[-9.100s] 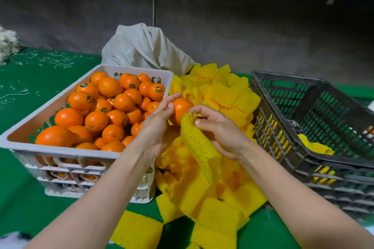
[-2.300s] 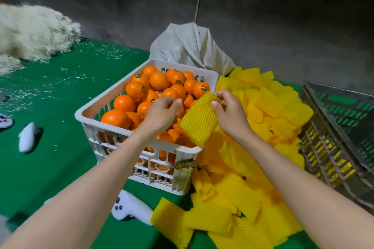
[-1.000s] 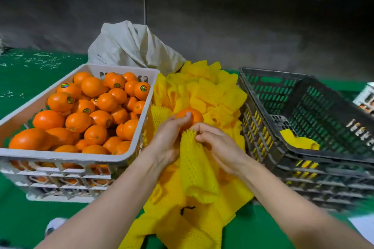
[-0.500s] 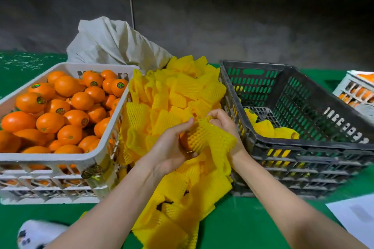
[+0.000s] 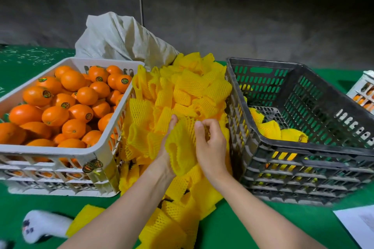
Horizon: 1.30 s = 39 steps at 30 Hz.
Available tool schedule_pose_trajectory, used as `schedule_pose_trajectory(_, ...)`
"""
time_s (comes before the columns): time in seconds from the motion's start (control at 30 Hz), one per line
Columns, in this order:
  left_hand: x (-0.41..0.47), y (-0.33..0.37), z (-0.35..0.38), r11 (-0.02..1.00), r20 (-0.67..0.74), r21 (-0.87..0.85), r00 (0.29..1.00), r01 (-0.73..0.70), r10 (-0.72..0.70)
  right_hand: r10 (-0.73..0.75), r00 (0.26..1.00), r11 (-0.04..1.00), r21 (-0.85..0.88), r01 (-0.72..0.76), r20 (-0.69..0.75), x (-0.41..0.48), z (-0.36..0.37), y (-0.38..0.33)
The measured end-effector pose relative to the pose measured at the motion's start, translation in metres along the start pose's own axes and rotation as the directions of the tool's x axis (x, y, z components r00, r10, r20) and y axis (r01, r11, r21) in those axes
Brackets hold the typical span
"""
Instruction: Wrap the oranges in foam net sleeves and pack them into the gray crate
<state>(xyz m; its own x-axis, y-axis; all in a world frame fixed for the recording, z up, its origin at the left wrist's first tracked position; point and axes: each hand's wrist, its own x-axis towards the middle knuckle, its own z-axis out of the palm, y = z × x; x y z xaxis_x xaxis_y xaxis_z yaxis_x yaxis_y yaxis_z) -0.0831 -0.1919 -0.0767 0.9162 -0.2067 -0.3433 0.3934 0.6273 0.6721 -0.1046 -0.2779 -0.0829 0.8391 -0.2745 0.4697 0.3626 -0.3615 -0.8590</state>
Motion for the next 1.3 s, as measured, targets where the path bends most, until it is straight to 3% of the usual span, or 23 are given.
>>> schedule_pose_trajectory(0.1, 0.002, 0.005, -0.005, 0.99, -0.052, 0.141, 0.999, -0.01, 0.017, 0.036, 0.999, 0.997, 0.068, -0.038, 0.034, 0.024, -0.008, 0.002)
schedule_pose_trajectory(0.17, 0.004, 0.006, -0.006, 0.983, 0.008, 0.175, 0.999, -0.05, 0.05, 0.106, 0.992, 0.985, 0.128, -0.114, 0.069, 0.036, -0.012, 0.004)
schedule_pose_trajectory(0.3, 0.002, 0.013, -0.005, 0.985, 0.1, 0.159, 0.993, -0.075, 0.059, 0.19, 0.965, 0.948, 0.221, -0.229, 0.183, 0.041, -0.015, 0.006)
schedule_pose_trajectory(0.43, 0.006, 0.014, -0.001, 0.995, 0.163, 0.086, 0.986, -0.047, 0.032, 0.244, 0.923, 0.844, 0.404, -0.353, 0.296, 0.034, -0.01, 0.01)
schedule_pose_trajectory(0.53, 0.009, 0.011, -0.004, 0.996, 0.107, 0.081, 0.994, -0.039, 0.03, 0.372, 0.829, 0.77, 0.36, -0.526, 0.418, 0.032, -0.014, 0.013)
schedule_pose_trajectory(0.63, 0.015, 0.009, -0.011, 0.98, 0.035, 0.189, 0.998, -0.06, 0.054, 0.58, 0.639, 0.57, 0.308, -0.762, 0.505, 0.035, -0.019, 0.014)
schedule_pose_trajectory(0.67, 0.015, 0.009, -0.011, 0.974, 0.011, 0.219, 0.998, -0.065, 0.064, 0.582, 0.622, 0.535, 0.33, -0.778, 0.523, 0.034, -0.017, 0.013)
schedule_pose_trajectory(0.77, 0.019, 0.008, -0.007, 0.956, -0.143, 0.277, 0.98, -0.093, 0.137, 0.578, 0.68, 0.611, 0.313, -0.727, 0.451, 0.025, -0.001, 0.011)
schedule_pose_trajectory(0.83, 0.021, 0.007, -0.007, 0.876, -0.241, 0.442, 0.916, -0.192, 0.322, 0.613, 0.71, 0.648, 0.294, -0.703, 0.346, 0.019, 0.006, 0.01)
schedule_pose_trajectory(0.87, 0.021, 0.007, -0.009, 0.78, -0.232, 0.573, 0.863, -0.252, 0.448, 0.621, 0.723, 0.667, 0.28, -0.69, 0.301, 0.019, 0.008, 0.013)
schedule_pose_trajectory(0.93, 0.019, 0.007, -0.014, 0.564, -0.108, 0.748, 0.773, -0.351, 0.625, 0.629, 0.739, 0.702, 0.232, -0.673, 0.243, 0.018, 0.008, 0.017)
schedule_pose_trajectory(1.0, 0.018, 0.007, -0.016, 0.469, -0.043, 0.78, 0.712, -0.414, 0.7, 0.659, 0.713, 0.683, 0.205, -0.701, 0.242, 0.018, 0.011, 0.019)
schedule_pose_trajectory(1.17, 0.022, 0.006, -0.016, 0.546, -0.12, 0.699, 0.678, -0.461, 0.725, 0.711, 0.579, 0.442, 0.387, -0.809, 0.399, 0.017, 0.015, 0.015)
schedule_pose_trajectory(1.3, 0.024, 0.003, -0.02, 0.757, -0.209, 0.453, 0.769, -0.471, 0.604, 0.677, 0.592, 0.356, 0.51, -0.783, 0.437, 0.018, 0.014, 0.011)
